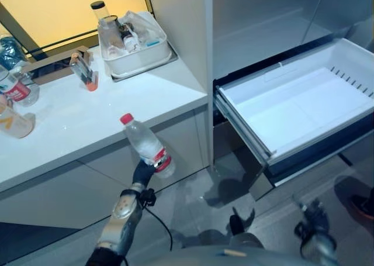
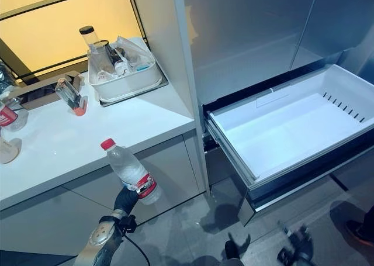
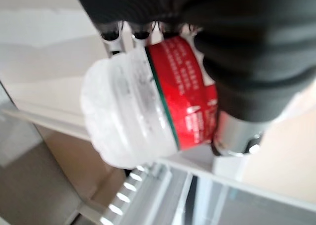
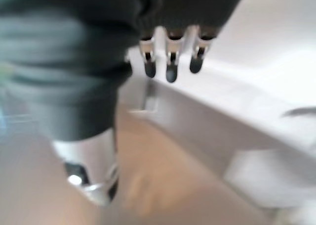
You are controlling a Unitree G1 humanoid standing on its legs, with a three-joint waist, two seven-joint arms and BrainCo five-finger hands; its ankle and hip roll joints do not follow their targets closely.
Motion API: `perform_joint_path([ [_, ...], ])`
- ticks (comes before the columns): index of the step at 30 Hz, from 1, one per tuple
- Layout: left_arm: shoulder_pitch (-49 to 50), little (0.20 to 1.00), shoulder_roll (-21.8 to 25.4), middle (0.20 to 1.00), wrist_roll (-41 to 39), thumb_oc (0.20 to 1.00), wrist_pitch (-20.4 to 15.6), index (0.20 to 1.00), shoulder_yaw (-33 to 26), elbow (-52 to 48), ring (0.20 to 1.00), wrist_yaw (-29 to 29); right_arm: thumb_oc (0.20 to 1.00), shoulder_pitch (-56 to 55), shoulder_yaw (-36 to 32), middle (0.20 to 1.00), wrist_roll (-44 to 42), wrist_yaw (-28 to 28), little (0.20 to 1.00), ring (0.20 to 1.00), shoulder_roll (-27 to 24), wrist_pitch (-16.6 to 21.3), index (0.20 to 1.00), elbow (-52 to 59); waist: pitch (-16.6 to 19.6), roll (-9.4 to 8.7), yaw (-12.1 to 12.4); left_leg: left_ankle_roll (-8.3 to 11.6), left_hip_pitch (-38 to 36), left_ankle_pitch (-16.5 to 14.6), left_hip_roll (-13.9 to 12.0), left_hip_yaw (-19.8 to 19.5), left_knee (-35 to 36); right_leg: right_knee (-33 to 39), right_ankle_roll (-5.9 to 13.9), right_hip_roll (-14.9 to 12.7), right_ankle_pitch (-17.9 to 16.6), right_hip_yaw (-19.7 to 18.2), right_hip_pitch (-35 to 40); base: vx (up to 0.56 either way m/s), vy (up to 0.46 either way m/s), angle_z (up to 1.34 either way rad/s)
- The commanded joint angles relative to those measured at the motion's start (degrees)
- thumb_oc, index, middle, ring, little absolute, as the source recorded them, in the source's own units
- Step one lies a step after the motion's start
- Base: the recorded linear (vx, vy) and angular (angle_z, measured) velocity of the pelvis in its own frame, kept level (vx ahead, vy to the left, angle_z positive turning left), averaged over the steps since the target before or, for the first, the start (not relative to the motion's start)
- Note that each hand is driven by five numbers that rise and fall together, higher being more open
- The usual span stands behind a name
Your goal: Take the drinks into the refrigerator
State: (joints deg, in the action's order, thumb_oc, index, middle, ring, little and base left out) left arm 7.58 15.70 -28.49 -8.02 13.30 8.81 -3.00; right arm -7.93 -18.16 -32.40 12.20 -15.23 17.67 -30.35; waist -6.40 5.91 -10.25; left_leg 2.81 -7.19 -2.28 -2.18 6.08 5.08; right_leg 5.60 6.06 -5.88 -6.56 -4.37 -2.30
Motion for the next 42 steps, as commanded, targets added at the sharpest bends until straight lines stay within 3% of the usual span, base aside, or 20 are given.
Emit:
perform_joint_path([
  [1,-4.52,0.2,1.41,0.2,-1.97,0.2,-5.14,0.2,-3.16,-5.54,0.2,-1.93,1.0,2.3,-2.72,1.0,0.14,2.4,1.0,1.0,-1.51,4.92,1.0,1.48,4.51,-4.09,-0.23,-1.51,2.32,-1.8,1.48,-2.04,-0.92,-1.6,1.43,-1.14,3.84,0.05,1.67,0.0,0.0,0.0],
  [4,-4.56,0.2,1.63,0.2,-0.59,0.2,-4.8,0.2,-3.18,-5.48,0.2,-2.26,1.0,3.0,-4.38,1.0,4.56,4.23,1.0,1.0,-2.07,6.47,1.0,14.36,5.03,-4.18,-0.25,-1.62,2.1,-1.99,1.54,-2.11,-0.91,-1.66,1.4,-1.23,3.96,0.16,1.79,0.0,0.012,-0.02],
  [6,-4.59,0.2,1.64,0.2,-0.57,0.2,-4.82,0.2,-3.14,-5.43,0.2,-2.26,1.0,2.89,-4.42,1.0,4.73,4.39,1.0,1.0,-1.92,6.31,1.0,14.65,5.02,-4.2,-0.23,-1.62,2.09,-2.0,1.54,-2.12,-0.92,-1.67,1.4,-1.22,3.97,0.17,1.81,0.0,0.006,-0.02],
  [7,-4.67,0.2,1.36,0.2,0.09,0.2,-4.87,0.2,-3.39,-5.45,0.2,-2.03,1.0,3.65,-4.19,1.0,7.86,4.41,1.0,1.0,-2.19,6.89,1.0,22.53,5.33,-4.42,-0.05,-1.72,2.05,-2.11,1.57,-2.1,-0.93,-1.75,1.4,-1.29,4.0,0.1,1.84,0.0,0.0,0.0],
  [11,-4.21,0.2,1.14,0.2,1.07,0.2,-4.88,0.2,-4.45,-6.2,0.2,-1.54,1.0,3.43,-3.41,1.0,11.7,3.66,1.0,1.0,-1.73,6.63,1.0,34.67,5.51,-4.78,0.16,-1.81,1.97,-2.17,1.51,-2.09,-0.98,-1.93,1.26,-1.18,4.17,0.14,1.84,0.0,0.0,0.0],
  [18,-4.06,0.2,0.71,0.2,2.04,0.2,-5.01,0.2,-5.29,-7.01,0.2,-0.68,1.0,4.03,-2.88,1.0,15.46,2.27,1.0,1.0,-2.32,6.61,1.0,47.74,5.73,-5.23,0.39,-1.94,1.79,-2.25,1.54,-2.18,-1.0,-2.12,1.11,-1.08,4.41,0.24,2.11,0.0,0.0,0.0],
  [24,-4.19,0.2,0.96,0.2,2.33,0.2,-4.87,0.2,-5.2,-7.53,0.2,-0.24,1.0,6.42,1.52,1.0,14.28,-4.62,1.0,1.0,-6.36,6.3,1.0,59.52,6.05,-5.89,0.98,-2.01,1.75,-2.29,1.52,-2.21,-1.22,-2.28,1.03,-1.12,4.5,0.24,2.21,0.0,0.0,0.0],
  [26,-4.27,0.2,1.3,0.2,2.71,0.2,-4.83,0.2,-5.21,-7.69,0.2,-0.65,1.0,6.54,3.0,1.0,13.56,-7.2,1.0,1.0,-8.18,5.51,1.0,59.9,6.11,-6.07,1.13,-1.96,1.76,-2.28,1.5,-2.2,-1.3,-2.31,1.02,-1.12,4.51,0.25,2.18,0.0,0.0,0.0],
  [27,-4.16,0.2,2.02,0.2,2.97,0.2,-4.57,0.2,-4.62,-8.02,0.2,-1.83,1.0,7.11,5.96,1.0,11.64,-11.58,1.0,1.0,-12.47,3.55,1.0,59.31,6.23,-6.48,1.5,-1.88,1.8,-2.25,1.5,-2.24,-1.43,-2.29,1.03,-1.14,4.45,0.36,2.23,0.0,0.0,0.0],
  [30,-4.49,0.2,2.58,0.2,3.54,0.2,-4.4,0.2,-3.69,-8.32,0.2,-2.74,1.0,8.74,9.01,1.0,11.32,-13.5,1.0,1.0,-15.73,1.68,1.0,57.0,6.4,-6.77,1.96,-1.78,1.8,-2.26,1.45,-2.33,-1.5,-2.25,1.03,-1.14,4.5,0.53,2.41,0.0,0.0,0.0],
  [31,-5.22,0.2,3.67,0.2,4.13,0.2,-4.22,0.2,-2.69,-8.84,0.2,-3.37,1.0,11.3,13.79,1.0,11.46,-16.74,1.0,1.0,-19.65,-1.47,1.0,53.49,6.6,-7.26,2.75,-1.66,1.84,-2.2,1.47,-2.44,-1.66,-2.3,1.0,-1.17,4.44,0.76,2.52,0.0,0.0,0.0],
  [32,-5.23,0.2,3.63,0.2,4.13,0.2,-4.2,0.2,-2.77,-8.85,0.2,-3.38,1.0,11.48,13.9,1.0,11.43,-16.76,1.0,1.0,-19.71,-1.41,1.0,53.33,6.56,-7.22,2.67,-1.66,1.83,-2.21,1.46,-2.44,-1.66,-2.3,1.0,-1.16,4.45,0.77,2.53,0.0,0.0,0.0],
  [33,-5.98,0.2,4.6,0.2,4.51,0.2,-3.77,0.2,-1.59,-9.27,0.2,-4.48,1.0,15.37,19.3,1.0,12.63,-19.04,1.0,1.0,-23.54,-4.44,1.0,48.09,6.76,-7.68,3.44,-1.55,1.92,-2.14,1.5,-2.59,-1.82,-2.3,0.97,-1.2,4.45,1.15,2.76,0.0,0.0,0.0],
  [34,-5.98,0.2,4.6,0.2,4.51,0.2,-3.77,0.2,-1.61,-9.27,0.2,-4.49,1.0,15.41,19.33,1.0,12.63,-19.04,1.0,1.0,-23.55,-4.42,1.0,48.07,6.75,-7.68,3.41,-1.55,1.92,-2.14,1.5,-2.6,-1.82,-2.3,0.97,-1.2,4.45,1.15,2.77,0.0,0.0,0.0],
  [35,-6.32,0.2,4.76,0.2,3.97,0.2,-3.18,0.2,0.11,-9.24,0.2,-5.1,1.0,19.26,23.99,1.0,12.58,-20.75,1.0,1.0,-25.92,-6.81,1.0,44.24,6.9,-7.82,4.15,-1.47,1.41,-2.72,1.35,-2.83,-1.73,-2.03,0.99,-1.19,4.93,1.53,3.5,0.0,-0.006,0.05],
  [36,-6.4,0.2,4.73,0.2,3.98,0.2,-3.19,0.2,-0.05,-9.24,0.2,-5.1,1.0,19.61,24.18,1.0,12.55,-20.72,1.0,1.0,-25.95,-6.71,1.0,44.03,6.78,-7.92,4.04,-1.44,1.88,-2.15,1.44,-2.79,-1.93,-2.22,0.93,-1.26,4.45,1.44,3.04,0.03,0.001,0.06],
  [38,-7.88,0.2,4.86,0.2,2.92,0.2,-2.3,0.2,3.97,-8.73,0.2,-6.14,1.0,29.34,34.05,1.0,12.9,-21.9,1.0,1.0,-25.96,-9.42,1.0,34.86,7.01,-8.02,5.24,-1.39,1.42,-2.66,1.32,-3.03,-1.77,-1.94,1.03,-1.28,4.83,1.87,3.78,0.01,0.005,0.04],
  [42,-9.06,0.2,4.75,0.2,2.19,0.2,-1.7,0.2,6.35,-7.74,0.2,-6.48,1.0,38.12,41.12,1.0,13.95,-21.53,1.0,1.0,-22.98,-10.24,1.0,27.77,7.05,-7.94,5.89,-1.38,1.37,-2.67,1.33,-3.16,-1.7,-1.9,0.97,-1.31,4.82,2.12,4.03,0.01,0.001,0.08],
])
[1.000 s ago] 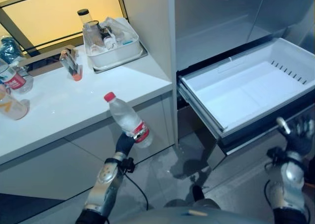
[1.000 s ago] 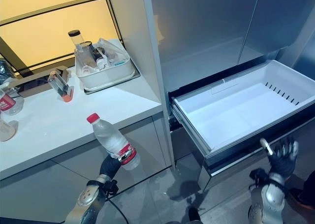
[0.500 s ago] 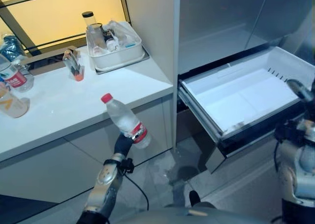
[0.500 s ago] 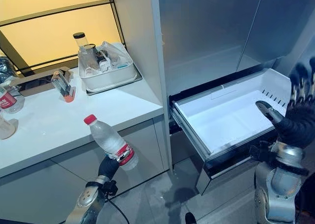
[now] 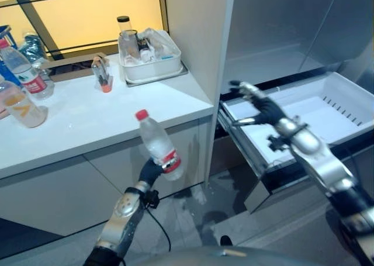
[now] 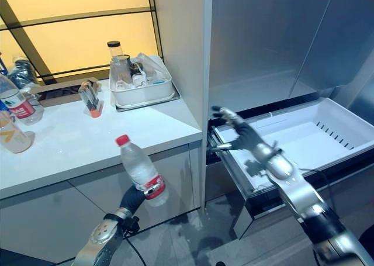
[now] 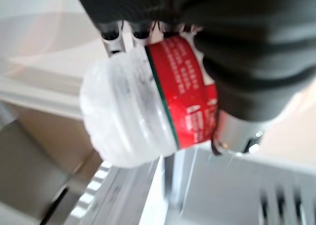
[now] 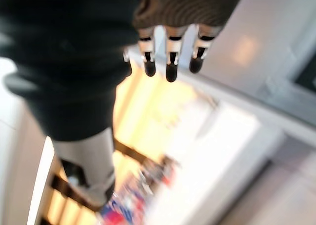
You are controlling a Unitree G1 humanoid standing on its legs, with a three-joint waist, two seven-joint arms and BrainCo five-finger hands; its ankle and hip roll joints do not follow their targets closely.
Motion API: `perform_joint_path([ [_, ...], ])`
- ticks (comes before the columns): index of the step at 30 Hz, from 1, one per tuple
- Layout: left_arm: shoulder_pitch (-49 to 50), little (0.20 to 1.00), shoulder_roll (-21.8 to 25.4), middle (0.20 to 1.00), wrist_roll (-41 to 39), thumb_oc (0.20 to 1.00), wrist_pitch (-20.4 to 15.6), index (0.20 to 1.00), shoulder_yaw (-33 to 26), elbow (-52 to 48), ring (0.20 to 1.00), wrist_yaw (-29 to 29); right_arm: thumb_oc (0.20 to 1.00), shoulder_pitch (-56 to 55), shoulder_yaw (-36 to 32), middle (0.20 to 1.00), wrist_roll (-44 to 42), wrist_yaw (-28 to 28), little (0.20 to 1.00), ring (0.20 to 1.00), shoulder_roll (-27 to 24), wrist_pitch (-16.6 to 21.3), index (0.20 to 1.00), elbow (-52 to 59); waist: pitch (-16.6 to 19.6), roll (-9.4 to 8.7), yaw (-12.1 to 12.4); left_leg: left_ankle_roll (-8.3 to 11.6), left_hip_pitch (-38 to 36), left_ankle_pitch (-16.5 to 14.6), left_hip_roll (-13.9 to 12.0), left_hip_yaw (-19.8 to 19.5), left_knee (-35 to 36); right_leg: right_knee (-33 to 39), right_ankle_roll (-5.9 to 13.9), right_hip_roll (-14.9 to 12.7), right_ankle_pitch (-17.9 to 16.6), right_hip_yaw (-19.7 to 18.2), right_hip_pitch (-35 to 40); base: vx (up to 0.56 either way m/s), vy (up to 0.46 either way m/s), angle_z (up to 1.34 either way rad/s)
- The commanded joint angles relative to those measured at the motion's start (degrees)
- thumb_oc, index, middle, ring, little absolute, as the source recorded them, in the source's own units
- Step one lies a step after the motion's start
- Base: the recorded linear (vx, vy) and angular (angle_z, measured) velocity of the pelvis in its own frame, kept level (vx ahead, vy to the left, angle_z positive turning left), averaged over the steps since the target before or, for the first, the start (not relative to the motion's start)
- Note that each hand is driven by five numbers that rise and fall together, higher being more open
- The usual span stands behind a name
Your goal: Take the drinks into the refrigerator
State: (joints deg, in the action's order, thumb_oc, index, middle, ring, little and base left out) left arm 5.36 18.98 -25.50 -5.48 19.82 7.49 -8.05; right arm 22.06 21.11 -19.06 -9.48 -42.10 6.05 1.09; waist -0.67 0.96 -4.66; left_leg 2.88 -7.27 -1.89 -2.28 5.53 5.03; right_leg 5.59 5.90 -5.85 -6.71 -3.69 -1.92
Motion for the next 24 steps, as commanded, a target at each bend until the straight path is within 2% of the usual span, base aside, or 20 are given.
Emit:
perform_joint_path([
  [1,-7.57,0.2,1.16,0.2,-0.86,0.2,-4.14,0.2,1.08,-5.9,0.2,-1.22,1.0,11.31,4.2,1.0,-0.12,0.59,1.0,1.0,6.7,0.84,1.0,-7.15,1.47,-2.95,0.75,-1.44,1.35,-2.97,1.43,-2.79,-1.5,-1.72,1.05,-1.33,5.01,1.62,3.88,0.01,-0.004,0.06],
  [3,-8.13,0.2,0.97,0.2,-0.59,0.2,-4.16,0.2,1.56,-5.8,0.2,-1.01,1.0,13.67,5.35,1.0,0.18,0.91,1.0,1.0,8.29,0.63,1.0,-9.45,1.43,-3.08,0.91,-1.37,1.92,-2.34,1.5,-2.82,-1.65,-1.86,0.98,-1.44,4.52,1.64,3.39,-0.01,-0.007,0.05],
  [4,-9.12,0.2,0.16,0.2,-0.8,0.2,-4.43,0.2,2.72,-5.0,0.2,-0.43,1.0,16.6,7.61,1.0,-0.68,1.13,1.0,1.0,11.34,0.18,1.0,-12.58,1.63,-2.91,1.32,-1.35,1.41,-2.81,1.44,-3.05,-1.38,-1.66,0.93,-1.37,5.03,1.98,4.03,0.01,-0.012,0.12],
  [7,-11.76,0.2,-1.03,0.2,-0.36,0.2,-4.77,0.2,4.56,-3.23,0.2,0.88,1.0,20.86,9.97,1.0,-1.19,2.48,1.0,1.0,15.99,-0.21,1.0,-17.8,1.8,-2.85,1.82,-1.26,1.53,-2.59,1.49,-3.44,-1.26,-1.66,0.84,-1.33,5.06,2.42,4.21,0.02,-0.012,0.08],
  [8,-11.81,0.2,-1.04,0.2,-0.35,0.2,-4.79,0.2,4.53,-3.19,0.2,0.89,1.0,20.96,10.01,1.0,-1.2,2.49,1.0,1.0,16.03,-0.17,1.0,-17.9,1.76,-2.85,1.78,-1.26,1.54,-2.59,1.5,-3.45,-1.26,-1.66,0.84,-1.33,5.06,2.44,4.21,0.0,-0.004,0.06],
  [10,-14.51,0.2,-1.91,0.2,0.41,0.2,-5.45,0.2,5.1,-2.38,0.2,2.94,1.0,22.77,11.1,1.0,-2.14,3.4,1.0,1.0,20.17,-0.46,1.0,-20.48,1.92,-2.68,2.14,-1.18,1.75,-2.31,1.5,-3.75,-1.11,-1.59,0.78,-1.36,5.09,2.82,4.25,0.0,-0.001,0.02],
  [13,-16.28,0.2,-2.24,0.2,1.12,0.2,-5.66,0.2,5.54,-1.94,0.2,3.79,1.0,23.18,11.67,1.0,-2.49,3.59,1.0,1.0,21.9,-0.61,1.0,-20.43,1.94,-2.54,2.16,-1.17,1.96,-2.16,1.48,-3.97,-1.02,-1.59,0.75,-1.42,5.07,3.2,4.25,0.0,-0.001,0.04],
  [14,-18.23,0.2,-2.49,0.2,1.89,0.2,-5.63,0.2,6.56,-1.38,0.2,4.29,1.0,23.44,12.51,1.0,-2.63,3.65,1.0,1.0,24.12,-0.87,1.0,-21.27,2.06,-2.33,2.27,-1.19,2.16,-2.05,1.59,-4.14,-1.04,-1.59,0.75,-1.48,5.08,3.41,4.22,0.0,0.003,0.1],
  [19,-20.6,0.2,-3.22,0.2,3.56,0.2,-5.96,0.2,6.93,-0.75,0.2,5.87,1.0,23.81,13.25,1.0,-2.8,3.78,1.0,1.0,27.18,-1.43,1.0,-21.99,2.32,-2.16,2.44,-1.26,2.27,-1.99,1.77,-4.48,-0.96,-1.53,0.71,-1.61,5.11,3.84,4.41,0.0,0.001,0.06],
  [24,-22.5,0.2,-3.49,0.2,4.77,0.2,-6.21,0.2,6.28,0.38,0.2,8.0,1.0,23.96,13.21,1.0,-2.9,4.77,1.0,1.0,27.61,-1.47,1.0,-22.13,2.58,-2.0,2.68,-1.27,2.4,-1.8,1.92,-4.91,-0.84,-1.42,0.81,-1.81,5.08,4.48,4.72,0.0,0.002,0.06],
])
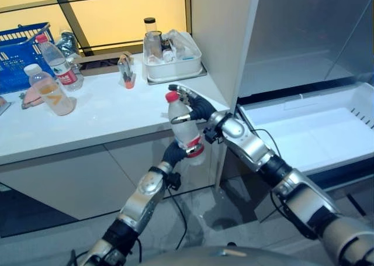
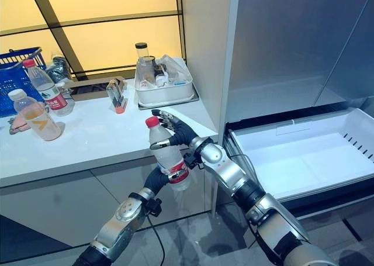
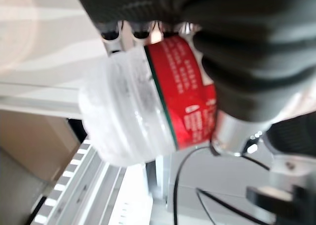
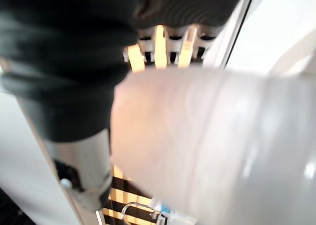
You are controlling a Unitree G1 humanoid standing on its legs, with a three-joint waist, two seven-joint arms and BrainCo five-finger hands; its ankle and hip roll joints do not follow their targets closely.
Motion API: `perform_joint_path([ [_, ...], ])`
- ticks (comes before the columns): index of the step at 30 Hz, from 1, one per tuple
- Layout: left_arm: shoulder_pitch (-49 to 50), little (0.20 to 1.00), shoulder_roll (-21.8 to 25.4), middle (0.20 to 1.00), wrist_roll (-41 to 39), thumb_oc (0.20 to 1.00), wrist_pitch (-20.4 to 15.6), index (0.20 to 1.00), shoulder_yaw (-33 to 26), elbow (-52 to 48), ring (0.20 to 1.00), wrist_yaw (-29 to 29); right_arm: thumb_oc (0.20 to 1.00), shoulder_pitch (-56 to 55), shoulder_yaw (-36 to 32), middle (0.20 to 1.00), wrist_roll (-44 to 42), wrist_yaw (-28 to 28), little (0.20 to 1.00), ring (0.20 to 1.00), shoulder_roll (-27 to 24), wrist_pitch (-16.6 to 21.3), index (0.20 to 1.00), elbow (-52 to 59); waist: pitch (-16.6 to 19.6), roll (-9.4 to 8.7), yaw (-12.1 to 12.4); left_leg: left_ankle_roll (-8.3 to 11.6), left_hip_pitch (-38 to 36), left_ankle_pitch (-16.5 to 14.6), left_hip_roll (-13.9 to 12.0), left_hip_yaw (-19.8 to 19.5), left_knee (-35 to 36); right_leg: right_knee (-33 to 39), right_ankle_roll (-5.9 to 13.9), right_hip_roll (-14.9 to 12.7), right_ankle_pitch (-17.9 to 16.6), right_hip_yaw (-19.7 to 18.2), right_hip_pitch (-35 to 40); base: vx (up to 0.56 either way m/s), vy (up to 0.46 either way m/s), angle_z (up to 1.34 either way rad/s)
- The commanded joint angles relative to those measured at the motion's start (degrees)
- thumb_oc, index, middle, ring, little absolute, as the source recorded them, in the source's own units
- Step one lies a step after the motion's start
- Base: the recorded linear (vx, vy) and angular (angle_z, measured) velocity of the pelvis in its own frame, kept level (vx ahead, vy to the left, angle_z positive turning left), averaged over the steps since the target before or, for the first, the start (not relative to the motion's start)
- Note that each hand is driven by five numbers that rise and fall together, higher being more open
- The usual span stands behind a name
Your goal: Take the drinks into the refrigerator
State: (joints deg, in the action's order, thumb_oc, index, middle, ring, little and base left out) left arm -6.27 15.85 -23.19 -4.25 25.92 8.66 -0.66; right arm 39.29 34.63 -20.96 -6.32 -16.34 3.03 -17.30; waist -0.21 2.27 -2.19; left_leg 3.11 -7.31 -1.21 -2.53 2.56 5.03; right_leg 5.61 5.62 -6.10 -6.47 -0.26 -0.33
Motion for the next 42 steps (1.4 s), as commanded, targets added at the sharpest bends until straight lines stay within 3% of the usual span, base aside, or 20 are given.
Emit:
perform_joint_path([
  [1,-11.02,0.2,-0.07,0.2,2.61,0.2,-7.43,0.2,-0.25,-0.89,0.2,0.93,1.0,7.08,-0.85,1.0,-0.18,2.36,1.0,1.0,1.28,1.72,1.0,-3.48,2.19,-3.3,0.27,-1.51,2.53,-2.44,2.19,-2.1,-0.84,-1.43,1.13,-1.64,4.82,1.13,3.14,0.0,0.005,0.07],
  [5,-11.54,0.2,1.08,0.2,2.63,0.2,-7.72,0.2,-2.09,-2.12,0.2,1.6,1.0,8.02,-2.35,1.0,0.64,2.73,1.0,1.0,-0.79,1.48,1.0,-4.17,2.34,-3.33,0.62,-1.53,2.9,-2.3,2.33,-2.43,-0.82,-1.4,1.26,-1.87,4.7,1.72,3.12,-0.01,0.003,0.08],
  [13,-15.02,0.2,4.59,0.2,3.51,0.2,-8.47,0.2,-3.32,-5.04,0.2,0.49,1.0,17.71,0.94,1.0,3.02,-0.83,1.0,1.0,-6.43,-1.2,1.0,-16.28,2.98,-3.66,0.72,-1.36,3.02,-2.23,2.51,-2.99,-0.77,-1.42,1.42,-2.12,4.58,2.32,3.28,0.0,-0.003,0.05],
  [25,-18.4,0.2,7.42,0.2,7.65,0.2,-9.71,0.2,-7.35,-7.42,0.2,1.77,1.0,12.48,1.08,1.0,1.79,-6.97,1.0,1.0,-11.54,-2.55,1.0,-13.92,3.26,-3.41,0.4,-1.26,3.11,-2.13,2.37,-3.58,-0.8,-1.57,1.44,-2.22,4.73,2.83,3.47,0.0,0.0,0.01],
  [38,-23.68,0.2,6.88,0.2,8.19,0.2,-9.61,0.2,-6.23,-4.03,0.2,3.07,1.0,7.53,-0.58,1.0,-2.94,-7.2,1.0,1.0,-10.08,-1.75,1.0,-11.12,3.66,-3.27,-0.22,-1.3,2.95,-2.06,2.31,-3.71,-0.88,-1.9,1.46,-2.24,5.08,3.23,3.78,0.0,0.001,0.01],
  [42,-26.63,0.2,3.65,0.2,4.85,0.2,-9.26,0.2,-3.67,-2.09,0.2,2.92,1.0,6.67,-0.65,1.0,-1.84,-5.91,1.0,1.0,-6.48,-0.69,1.0,-12.56,3.88,-3.17,-0.21,-1.42,2.9,-2.04,2.35,-3.87,-0.92,-1.86,1.5,-2.21,5.11,3.12,3.9,0.0,0.0,0.0],
])
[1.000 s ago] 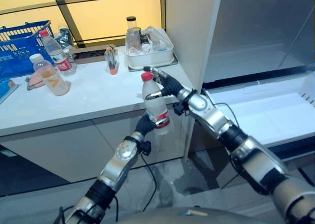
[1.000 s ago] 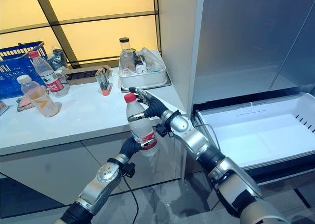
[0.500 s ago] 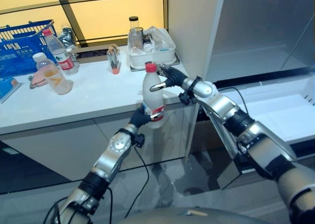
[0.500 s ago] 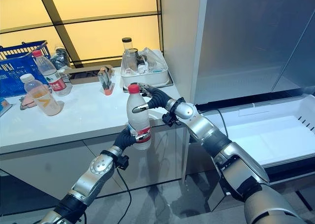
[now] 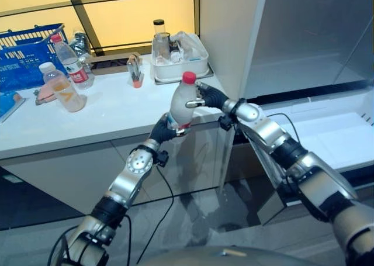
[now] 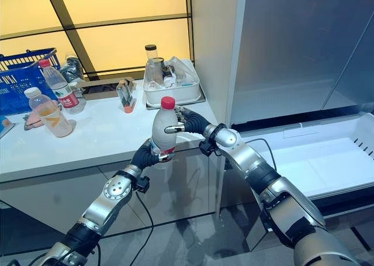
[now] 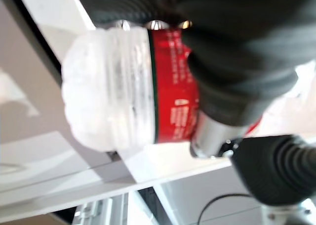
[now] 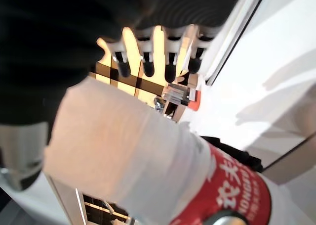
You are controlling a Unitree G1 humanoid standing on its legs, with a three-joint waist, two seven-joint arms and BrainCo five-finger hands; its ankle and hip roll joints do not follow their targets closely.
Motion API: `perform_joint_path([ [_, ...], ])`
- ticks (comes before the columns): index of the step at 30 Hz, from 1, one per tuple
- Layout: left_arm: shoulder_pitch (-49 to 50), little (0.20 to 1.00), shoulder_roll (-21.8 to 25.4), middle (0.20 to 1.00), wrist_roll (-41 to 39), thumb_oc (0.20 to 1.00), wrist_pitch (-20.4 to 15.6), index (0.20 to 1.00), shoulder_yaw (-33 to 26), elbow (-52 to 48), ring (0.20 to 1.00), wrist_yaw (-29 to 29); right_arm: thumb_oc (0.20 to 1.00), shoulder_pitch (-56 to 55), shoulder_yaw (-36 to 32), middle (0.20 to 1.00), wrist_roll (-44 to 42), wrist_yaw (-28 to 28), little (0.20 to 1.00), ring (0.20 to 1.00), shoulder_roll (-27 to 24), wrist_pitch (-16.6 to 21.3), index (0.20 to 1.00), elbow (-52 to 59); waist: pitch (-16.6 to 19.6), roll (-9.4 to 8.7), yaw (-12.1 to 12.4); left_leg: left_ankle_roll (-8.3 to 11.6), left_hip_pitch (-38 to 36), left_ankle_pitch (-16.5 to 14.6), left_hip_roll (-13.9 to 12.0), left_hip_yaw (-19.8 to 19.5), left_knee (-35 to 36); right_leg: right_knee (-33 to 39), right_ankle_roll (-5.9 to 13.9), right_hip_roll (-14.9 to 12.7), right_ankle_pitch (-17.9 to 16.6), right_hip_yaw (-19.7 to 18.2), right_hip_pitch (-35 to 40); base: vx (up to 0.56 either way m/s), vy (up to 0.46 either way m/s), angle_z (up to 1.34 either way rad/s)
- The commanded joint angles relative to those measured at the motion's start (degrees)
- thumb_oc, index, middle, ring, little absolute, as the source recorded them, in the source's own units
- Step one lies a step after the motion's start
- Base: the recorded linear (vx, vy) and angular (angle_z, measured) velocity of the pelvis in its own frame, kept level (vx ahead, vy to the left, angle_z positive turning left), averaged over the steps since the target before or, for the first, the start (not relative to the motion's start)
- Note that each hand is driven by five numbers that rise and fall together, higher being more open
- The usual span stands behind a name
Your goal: Take the drinks into the refrigerator
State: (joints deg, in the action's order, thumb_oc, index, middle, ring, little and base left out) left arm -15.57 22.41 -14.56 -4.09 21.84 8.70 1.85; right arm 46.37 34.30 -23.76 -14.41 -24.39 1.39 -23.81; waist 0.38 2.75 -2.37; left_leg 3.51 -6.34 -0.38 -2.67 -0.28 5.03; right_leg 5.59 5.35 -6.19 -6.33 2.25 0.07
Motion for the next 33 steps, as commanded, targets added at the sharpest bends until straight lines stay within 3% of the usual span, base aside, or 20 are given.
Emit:
perform_joint_path([
  [1,-17.8,0.2,-3.48,0.2,-4.15,0.2,-9.38,0.2,0.68,-2.14,0.2,0.49,1.0,-0.55,-0.3,1.0,1.1,2.3,1.0,1.0,2.09,1.06,1.0,-5.96,3.35,-3.65,-0.07,-1.85,1.92,-2.85,2.46,-1.07,-0.91,-1.84,1.75,-2.13,4.99,0.63,3.53,0.0,0.0,0.0],
  [21,-18.98,0.2,-10.46,0.2,-11.67,0.2,-8.19,0.2,6.92,-3.57,0.2,0.82,1.0,1.26,1.31,1.0,0.34,7.91,1.0,1.0,12.68,2.9,1.0,-9.17,3.1,-3.51,0.48,-2.14,1.95,-2.66,2.43,-0.72,-1.0,-1.43,1.59,-1.93,4.82,-0.09,3.42,0.0,0.0,0.0],
  [27,-19.22,0.2,-10.09,0.2,-12.25,0.2,-7.5,0.2,7.45,-3.77,0.2,0.22,1.0,2.86,3.62,1.0,7.1,7.75,1.0,1.0,13.2,2.48,1.0,-9.42,3.24,-3.57,0.75,-2.14,2.02,-2.56,2.45,-0.7,-0.93,-1.3,1.64,-1.91,4.7,-0.06,3.44,0.0,0.0,0.0],
  [33,-19.75,0.2,-10.16,0.2,-14.16,0.2,-6.31,0.2,7.69,-3.62,0.2,-0.58,1.0,5.36,5.27,1.0,20.39,8.33,1.0,1.0,11.79,1.49,1.0,-10.18,3.05,-3.63,0.82,-2.2,2.14,-2.6,2.52,-0.93,-0.91,-1.36,1.66,-1.91,4.65,-0.21,3.28,0.0,0.0,0.0],
])
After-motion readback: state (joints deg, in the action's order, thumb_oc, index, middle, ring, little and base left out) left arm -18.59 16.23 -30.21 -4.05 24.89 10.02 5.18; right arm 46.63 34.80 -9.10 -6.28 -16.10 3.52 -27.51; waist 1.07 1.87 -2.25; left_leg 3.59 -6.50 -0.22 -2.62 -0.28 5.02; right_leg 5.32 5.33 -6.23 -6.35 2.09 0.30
